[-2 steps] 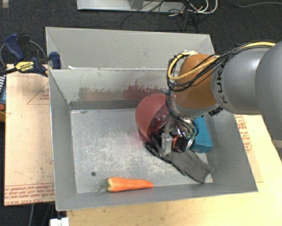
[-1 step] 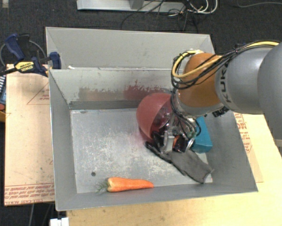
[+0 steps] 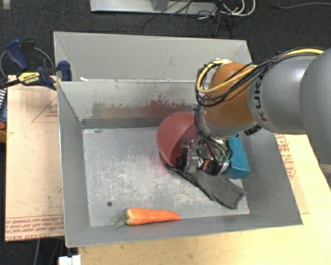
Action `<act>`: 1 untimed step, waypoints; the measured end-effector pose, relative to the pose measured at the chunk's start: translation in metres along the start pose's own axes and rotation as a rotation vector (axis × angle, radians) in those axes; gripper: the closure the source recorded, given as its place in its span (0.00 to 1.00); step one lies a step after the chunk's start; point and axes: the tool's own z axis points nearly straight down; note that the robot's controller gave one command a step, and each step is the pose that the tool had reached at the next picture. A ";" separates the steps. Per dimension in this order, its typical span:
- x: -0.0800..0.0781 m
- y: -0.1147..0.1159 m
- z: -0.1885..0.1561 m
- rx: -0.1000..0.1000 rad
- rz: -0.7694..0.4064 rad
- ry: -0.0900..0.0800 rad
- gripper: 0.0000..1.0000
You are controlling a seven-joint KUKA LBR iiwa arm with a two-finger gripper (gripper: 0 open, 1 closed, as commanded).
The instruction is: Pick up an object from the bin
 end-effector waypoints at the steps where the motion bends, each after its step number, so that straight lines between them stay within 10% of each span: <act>1: 0.000 0.000 0.000 0.000 0.000 0.000 1.00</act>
Offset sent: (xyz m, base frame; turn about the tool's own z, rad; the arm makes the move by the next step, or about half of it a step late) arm 0.0000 0.0001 0.0098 0.0000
